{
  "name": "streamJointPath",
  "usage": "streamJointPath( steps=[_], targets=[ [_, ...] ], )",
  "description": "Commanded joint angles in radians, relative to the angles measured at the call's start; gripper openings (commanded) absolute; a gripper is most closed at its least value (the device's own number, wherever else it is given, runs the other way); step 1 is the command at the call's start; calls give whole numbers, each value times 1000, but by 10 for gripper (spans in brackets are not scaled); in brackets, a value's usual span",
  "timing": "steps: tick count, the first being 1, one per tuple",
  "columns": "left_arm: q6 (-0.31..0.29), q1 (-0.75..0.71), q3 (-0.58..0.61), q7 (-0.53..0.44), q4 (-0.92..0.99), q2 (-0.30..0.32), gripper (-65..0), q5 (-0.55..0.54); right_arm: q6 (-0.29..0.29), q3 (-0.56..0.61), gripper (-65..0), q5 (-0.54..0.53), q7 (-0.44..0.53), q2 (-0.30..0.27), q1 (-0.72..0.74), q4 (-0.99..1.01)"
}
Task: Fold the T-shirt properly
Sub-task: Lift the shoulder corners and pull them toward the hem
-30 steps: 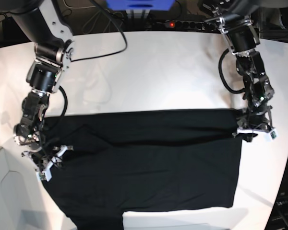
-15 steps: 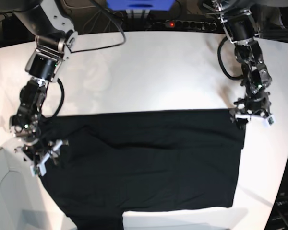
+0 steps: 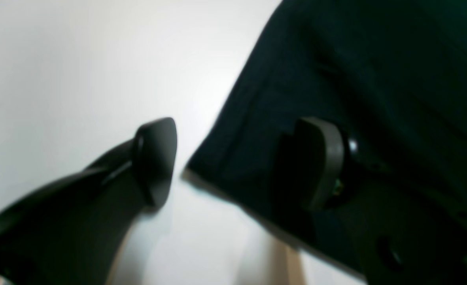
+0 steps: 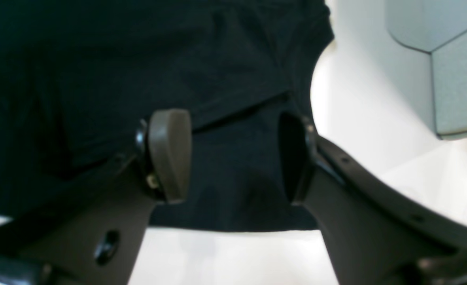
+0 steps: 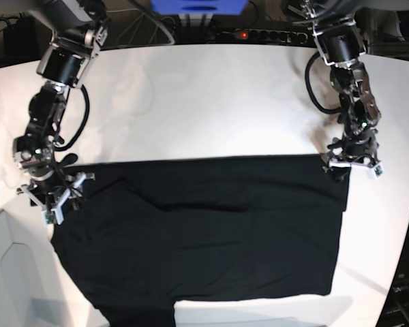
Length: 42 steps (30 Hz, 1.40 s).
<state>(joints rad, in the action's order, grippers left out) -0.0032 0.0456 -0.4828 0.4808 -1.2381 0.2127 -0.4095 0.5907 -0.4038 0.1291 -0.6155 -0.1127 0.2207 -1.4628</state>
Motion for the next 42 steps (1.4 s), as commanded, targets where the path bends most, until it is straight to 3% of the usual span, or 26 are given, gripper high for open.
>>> streamJointPath(
  steps=[1, 3, 6, 11, 15, 20, 31, 34, 39, 42],
  targets=[
    [-2, 7, -3, 2, -4, 9, -207, -4, 5, -25, -291, -9, 26, -26, 19, -19],
    [-2, 6, -3, 5, -1, 9, -237, -6, 5, -62, -291, -9, 26, -34, 24, -13],
    [-2, 3, -3, 6, -1, 1, -368, -6, 5, -116, -291, -9, 27, -41, 27, -11],
    [-2, 3, -3, 6, 17, -19, -561, -6, 5, -131, -291, -10, 29, -103, 32, 110],
    [-2, 10, -3, 8, 60, -19, -648, -6, 4, -131, -291, -69, 41, -141, 30, 187],
    [-2, 6, -3, 5, 57, -16, -649, -6, 2, -131, -291, -82, 99, -158, 30, 277],
    [-2, 3, -4, 2, 59, -8, -649, -1, 5, -129, -306, -84, 104, -175, 21, 386],
    [-2, 3, -6, 2, 59, -8, -649, 2, 7, -129, -381, -84, 104, -175, 19, 386],
    [-2, 1, -9, 9, 54, -8, -649, 4, 8, -129, -650, -82, 93, -175, 19, 382],
    [-2, -2, -11, 11, 41, 0, -649, -2, 8, -128, -650, -85, 58, -196, 4, 376]
  ],
)
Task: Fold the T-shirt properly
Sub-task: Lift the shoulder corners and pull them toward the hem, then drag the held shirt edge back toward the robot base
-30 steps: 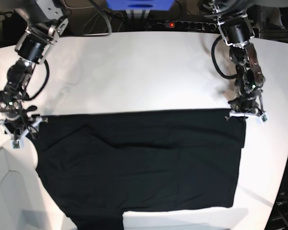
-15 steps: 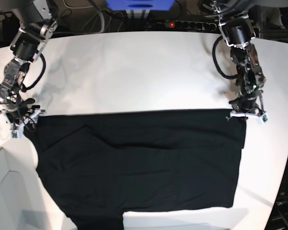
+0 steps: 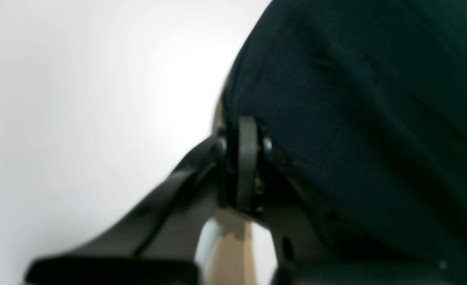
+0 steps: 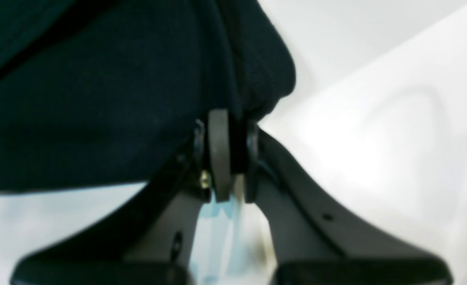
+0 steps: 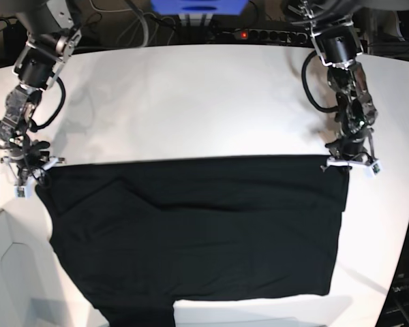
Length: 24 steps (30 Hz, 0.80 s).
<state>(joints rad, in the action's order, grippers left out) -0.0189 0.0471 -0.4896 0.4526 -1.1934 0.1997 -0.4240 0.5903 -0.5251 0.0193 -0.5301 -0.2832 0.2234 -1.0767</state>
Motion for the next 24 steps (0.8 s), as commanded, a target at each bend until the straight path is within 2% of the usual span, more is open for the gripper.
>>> streamJointPath(
  steps=[1, 8, 13, 21, 22, 24],
  targets=[
    [14, -14, -4, 39, -21, 22, -649, 11, 9, -5, -650, 21, -43, -38, -6, -24],
    [17, -122, -7, 39, -187, 25, -649, 11, 10, -3, -650, 21, -65, -40, -111, -213],
    [21, -235, -7, 39, -309, 14, -649, 9, 10, -3, -650, 21, -97, -11, -223, -394],
    [15, -398, -85, 39, -480, -50, -649, 9, 13, -8, -650, 20, -101, 35, -427, -623],
    [15, -413, -99, 39, -503, -53, -649, 9, 30, -8, -650, 20, -101, 48, -447, -649],
    [15, -441, -122, 39, -549, -53, -649, 9, 101, -11, -650, 20, -103, 66, -483, -704]
  ],
)
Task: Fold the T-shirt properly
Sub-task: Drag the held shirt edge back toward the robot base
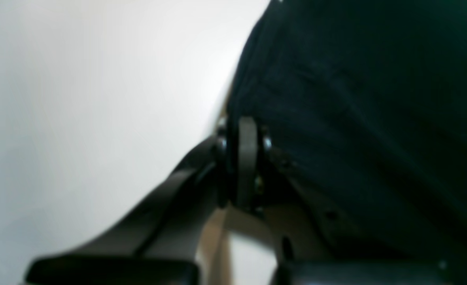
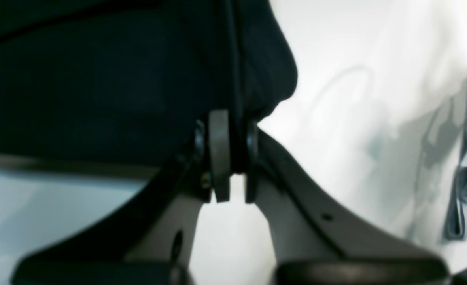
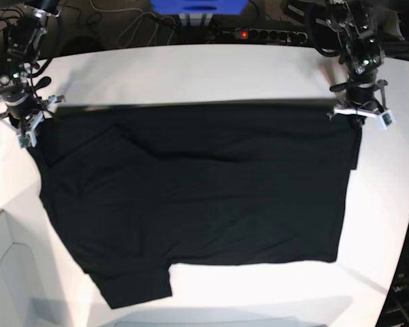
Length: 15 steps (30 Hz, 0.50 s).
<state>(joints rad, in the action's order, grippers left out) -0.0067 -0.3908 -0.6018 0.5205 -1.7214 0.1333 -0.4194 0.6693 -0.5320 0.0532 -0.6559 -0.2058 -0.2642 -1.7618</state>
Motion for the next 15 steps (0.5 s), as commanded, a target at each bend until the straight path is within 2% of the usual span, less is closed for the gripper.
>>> streamJointPath(
  steps=[1, 7, 12, 15],
  targets=[
    [3, -12, -17, -29, -39, 13, -649, 4, 29, -7, -650, -13, 17, -7, -8, -40],
    [3, -44, -66, -27, -141, 16, -649, 4, 29, -101, -650, -13, -83, 26, -20, -128],
    [1, -23, -106, 69, -151, 12, -649, -2, 29, -109, -650, -9, -106, 6, -19, -166],
    [1, 6, -134, 120, -151, 12, -649, -66, 29, -102, -650, -8, -107, 1, 7, -184]
  ],
)
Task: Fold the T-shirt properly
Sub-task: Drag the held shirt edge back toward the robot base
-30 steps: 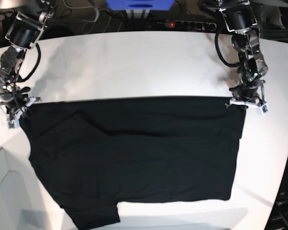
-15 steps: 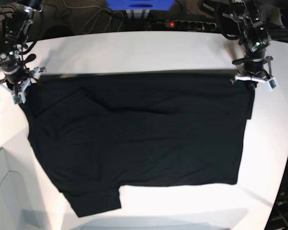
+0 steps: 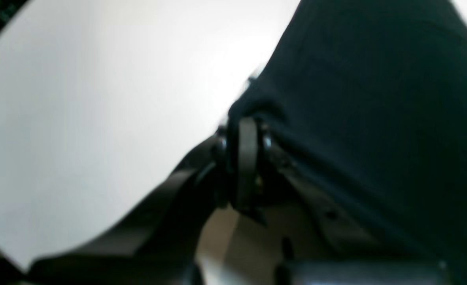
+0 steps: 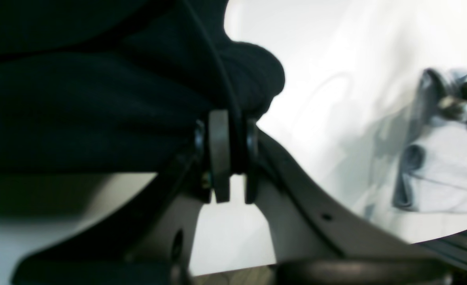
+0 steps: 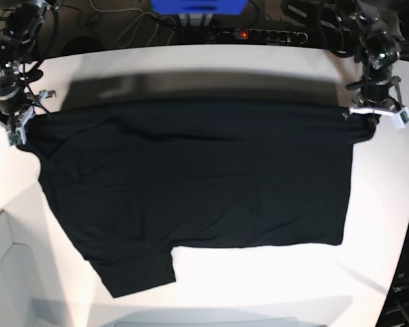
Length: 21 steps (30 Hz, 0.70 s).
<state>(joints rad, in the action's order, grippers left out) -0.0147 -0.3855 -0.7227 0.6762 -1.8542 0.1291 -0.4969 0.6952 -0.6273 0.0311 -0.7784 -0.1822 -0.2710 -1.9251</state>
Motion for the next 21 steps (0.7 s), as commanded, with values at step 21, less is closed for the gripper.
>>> streamJointPath(
  steps=[21],
  targets=[
    [9, 64, -157, 167, -8, 16, -649, -73, 3, 34, -650, 13, -341, -99, 184, -29]
  ],
)
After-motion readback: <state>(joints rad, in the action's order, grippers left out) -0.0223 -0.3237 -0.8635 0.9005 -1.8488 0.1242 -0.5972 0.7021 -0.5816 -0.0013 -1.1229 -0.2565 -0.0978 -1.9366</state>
